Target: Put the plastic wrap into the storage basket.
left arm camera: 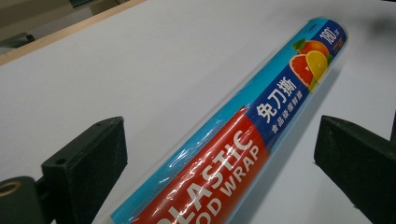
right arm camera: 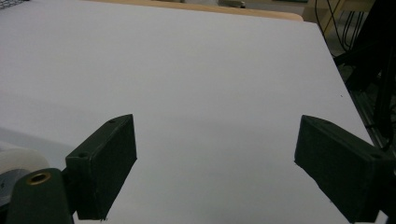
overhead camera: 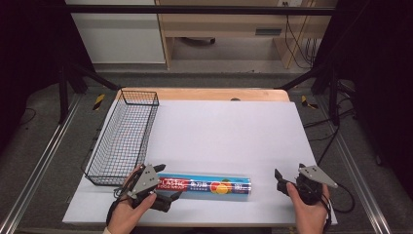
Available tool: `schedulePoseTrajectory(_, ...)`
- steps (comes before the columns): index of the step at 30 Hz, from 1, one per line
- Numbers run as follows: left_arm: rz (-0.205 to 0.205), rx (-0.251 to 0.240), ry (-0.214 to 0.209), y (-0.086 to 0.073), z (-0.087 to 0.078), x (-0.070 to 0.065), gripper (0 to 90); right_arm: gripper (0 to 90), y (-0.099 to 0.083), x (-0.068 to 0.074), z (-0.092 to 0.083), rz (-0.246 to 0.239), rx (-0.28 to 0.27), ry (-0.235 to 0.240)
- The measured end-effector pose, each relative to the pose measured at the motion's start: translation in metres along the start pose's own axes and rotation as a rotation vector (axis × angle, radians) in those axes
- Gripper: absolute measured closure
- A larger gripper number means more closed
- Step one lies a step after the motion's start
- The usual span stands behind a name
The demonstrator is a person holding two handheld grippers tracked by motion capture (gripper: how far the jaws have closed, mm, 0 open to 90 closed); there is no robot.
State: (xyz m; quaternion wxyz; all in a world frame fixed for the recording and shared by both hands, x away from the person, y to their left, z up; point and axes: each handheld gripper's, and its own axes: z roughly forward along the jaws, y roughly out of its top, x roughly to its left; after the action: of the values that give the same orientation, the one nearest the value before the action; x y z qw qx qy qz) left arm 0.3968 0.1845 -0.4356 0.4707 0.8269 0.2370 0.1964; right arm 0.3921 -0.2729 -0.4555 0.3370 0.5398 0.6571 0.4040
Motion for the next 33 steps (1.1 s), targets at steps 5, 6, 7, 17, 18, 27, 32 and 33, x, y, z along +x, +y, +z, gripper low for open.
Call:
schedulePoseTrajectory(5, 0.006, -0.013, -0.011, 0.002, -0.002, -0.001, 2.9, 13.6, -0.001, -0.002, -0.001, 0.008, 0.000, -0.007)
schedulePoseTrajectory(6, 0.009, -0.014, -0.012, 0.002, -0.003, -0.001, 2.9, 13.5, -0.002, -0.003, -0.001, 0.012, 0.000, -0.005)
schedulePoseTrajectory(7, 0.008, -0.019, -0.020, 0.003, -0.003, -0.001, 3.0, 12.9, -0.002, -0.003, -0.001, 0.013, 0.002, -0.002)
schedulePoseTrajectory(17, 0.063, 0.037, -0.138, 0.014, -0.004, -0.009, 3.4, 8.4, -0.001, 0.002, 0.000, 0.006, 0.016, -0.006)
schedulePoseTrajectory(18, 0.077, 0.050, -0.169, 0.017, -0.002, -0.009, 3.3, 7.5, -0.002, 0.003, 0.001, 0.005, 0.027, -0.005)
schedulePoseTrajectory(27, 0.248, 0.200, -0.263, 0.052, 0.024, -0.017, 3.8, 7.4, -0.002, 0.004, 0.000, 0.006, 0.017, 0.024)
schedulePoseTrajectory(32, 0.292, 0.270, -0.268, 0.060, 0.031, -0.015, 3.7, 9.1, -0.001, 0.005, 0.000, -0.006, 0.009, 0.049)
schedulePoseTrajectory(33, 0.293, 0.282, -0.272, 0.060, 0.033, -0.014, 3.7, 8.8, -0.001, 0.005, 0.000, -0.010, 0.009, 0.055)
